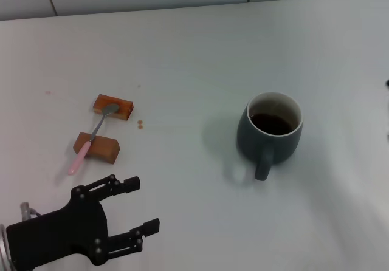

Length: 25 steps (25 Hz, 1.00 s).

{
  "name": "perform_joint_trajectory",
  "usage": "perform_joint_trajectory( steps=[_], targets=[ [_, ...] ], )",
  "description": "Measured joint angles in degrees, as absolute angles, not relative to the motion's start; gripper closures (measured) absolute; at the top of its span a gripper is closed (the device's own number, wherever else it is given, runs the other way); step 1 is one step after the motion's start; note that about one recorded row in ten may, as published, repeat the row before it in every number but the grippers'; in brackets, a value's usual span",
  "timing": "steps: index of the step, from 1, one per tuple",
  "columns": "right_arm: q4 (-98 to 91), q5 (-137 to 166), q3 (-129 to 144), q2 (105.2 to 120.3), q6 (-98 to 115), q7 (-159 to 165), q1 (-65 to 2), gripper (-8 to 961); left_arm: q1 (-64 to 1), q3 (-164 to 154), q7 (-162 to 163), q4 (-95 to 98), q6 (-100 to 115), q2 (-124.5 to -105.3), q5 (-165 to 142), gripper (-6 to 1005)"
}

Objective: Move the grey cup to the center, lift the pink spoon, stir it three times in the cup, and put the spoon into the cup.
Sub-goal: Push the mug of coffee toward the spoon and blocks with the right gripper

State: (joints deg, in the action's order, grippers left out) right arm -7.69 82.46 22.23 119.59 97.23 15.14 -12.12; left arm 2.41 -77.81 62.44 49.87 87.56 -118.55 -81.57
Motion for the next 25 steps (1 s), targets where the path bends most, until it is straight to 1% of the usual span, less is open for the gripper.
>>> perform_joint_trajectory(
  steps=[3, 10, 16, 25],
  targets=[
    [-2.91, 82.85, 23.12, 119.6, 90.87, 5.53, -14.17, 836, 2.3, -77.78, 62.43, 50.25, 87.6, -118.57, -81.66, 216],
    [1.14, 84.93, 23.44, 119.62, 83.72, 0.26, -17.28, 956, 2.2, -77.74, 62.4, 50.62, 87.5, -118.57, -81.76, 216],
    [6.64, 85.86, 23.29, 119.64, 76.17, -7.45, -21.02, 955, 2.14, -77.69, 62.4, 50.62, 87.48, -118.57, -81.76, 216],
    [8.99, 85.9, 23.35, 119.63, 74.52, -7.71, -23.19, 954, 2.32, -77.69, 62.4, 50.63, 87.6, -118.57, -81.74, 217]
  ],
)
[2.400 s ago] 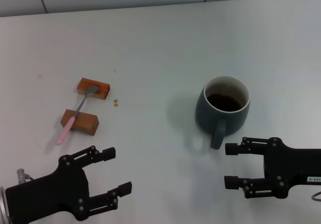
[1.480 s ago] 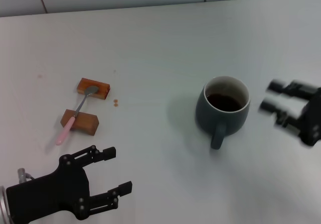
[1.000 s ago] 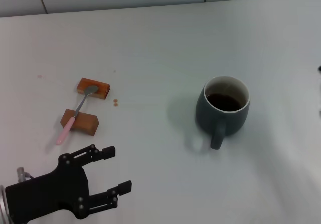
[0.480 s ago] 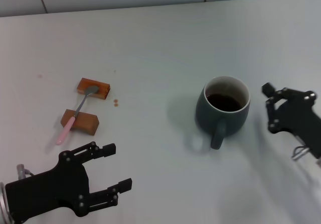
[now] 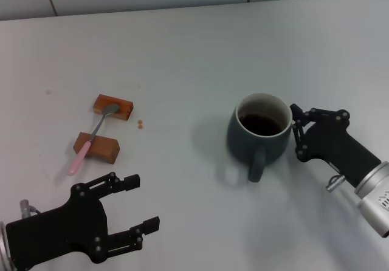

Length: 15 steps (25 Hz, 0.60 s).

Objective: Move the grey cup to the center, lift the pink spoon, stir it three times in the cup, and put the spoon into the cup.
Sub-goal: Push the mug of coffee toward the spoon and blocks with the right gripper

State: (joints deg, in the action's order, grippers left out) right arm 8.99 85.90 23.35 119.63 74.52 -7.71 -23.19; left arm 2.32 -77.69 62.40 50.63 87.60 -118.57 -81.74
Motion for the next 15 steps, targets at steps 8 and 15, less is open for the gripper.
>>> perform_joint_trajectory(
  steps=[8, 15],
  targets=[
    [11.91, 87.71, 23.36, 119.57, 73.22, -7.77, -26.21, 955, 2.3, -77.74, 62.4, 50.63, 87.63, -118.57, -81.73, 217],
    [13.52, 88.87, 23.29, 119.54, 71.54, -7.8, -28.74, 954, 2.27, -77.86, 62.4, 50.63, 87.63, -118.56, -81.73, 217]
  ],
)
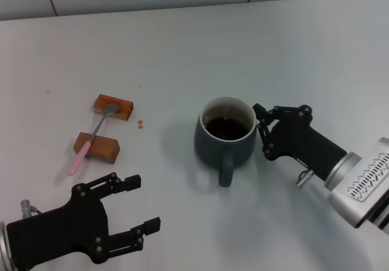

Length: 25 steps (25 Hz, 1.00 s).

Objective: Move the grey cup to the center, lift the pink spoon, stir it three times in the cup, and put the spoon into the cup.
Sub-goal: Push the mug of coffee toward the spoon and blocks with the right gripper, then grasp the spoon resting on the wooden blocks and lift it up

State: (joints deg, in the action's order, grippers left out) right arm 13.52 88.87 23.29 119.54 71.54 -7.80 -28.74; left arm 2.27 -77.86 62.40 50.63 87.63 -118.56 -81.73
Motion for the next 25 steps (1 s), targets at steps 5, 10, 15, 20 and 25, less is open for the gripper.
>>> perform_joint_trajectory(
  steps=[5, 10, 15, 20, 25],
  targets=[
    [14.58, 89.64, 23.16, 119.53, 70.87, -7.82, -30.15, 953, 2.23, -77.91, 62.37, 50.63, 87.63, -118.57, -81.73, 217],
    [15.49, 90.44, 23.26, 119.53, 69.84, -7.81, -31.62, 954, 2.26, -78.0, 62.34, 50.63, 87.63, -118.57, -81.74, 217],
    [15.57, 90.36, 22.65, 119.51, 70.59, -7.69, -31.38, 947, 2.3, -78.05, 62.32, 50.62, 87.66, -118.56, -81.73, 217],
    [13.4, 89.27, 16.94, 119.19, 76.19, -4.81, -28.0, 940, 2.34, -77.97, 62.28, 50.56, 87.7, -118.56, -81.74, 217],
    [6.16, 89.64, 19.35, 119.04, 85.09, 11.31, -25.49, 933, 2.33, -77.86, 62.23, 50.51, 87.72, -118.56, -81.74, 216]
  ],
)
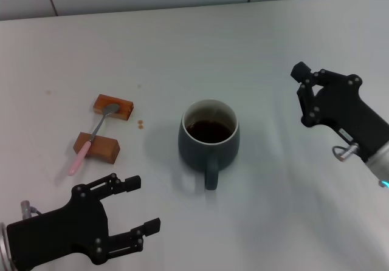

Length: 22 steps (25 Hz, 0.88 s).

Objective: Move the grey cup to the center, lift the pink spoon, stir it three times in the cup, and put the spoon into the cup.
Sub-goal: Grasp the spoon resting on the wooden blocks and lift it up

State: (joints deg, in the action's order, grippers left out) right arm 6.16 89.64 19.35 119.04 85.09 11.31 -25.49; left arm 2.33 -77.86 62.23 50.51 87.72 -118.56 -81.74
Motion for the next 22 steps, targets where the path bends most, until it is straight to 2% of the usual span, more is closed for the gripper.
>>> perform_joint_trajectory(
  steps=[6, 11, 16, 22],
  targets=[
    [-9.33, 89.71, 38.4, 119.0, 98.84, 32.39, -22.2, 924, 2.21, -77.77, 62.22, 50.43, 87.72, -118.49, -81.74, 216],
    [-21.37, 93.19, 47.82, 119.01, 99.68, 44.43, -18.74, 917, 2.19, -77.69, 61.93, 50.4, 87.71, -118.47, -81.74, 216],
    [-27.49, 98.89, 48.62, 119.07, 99.2, 56.25, -17.99, 910, 1.97, -77.68, 61.73, 50.28, 87.65, -118.47, -81.74, 216],
    [-33.2, 100.91, 48.64, 119.16, 98.23, 63.7, -16.82, 701, 1.84, -77.7, 61.7, 50.23, 87.44, -118.48, -81.74, 216]
  ],
)
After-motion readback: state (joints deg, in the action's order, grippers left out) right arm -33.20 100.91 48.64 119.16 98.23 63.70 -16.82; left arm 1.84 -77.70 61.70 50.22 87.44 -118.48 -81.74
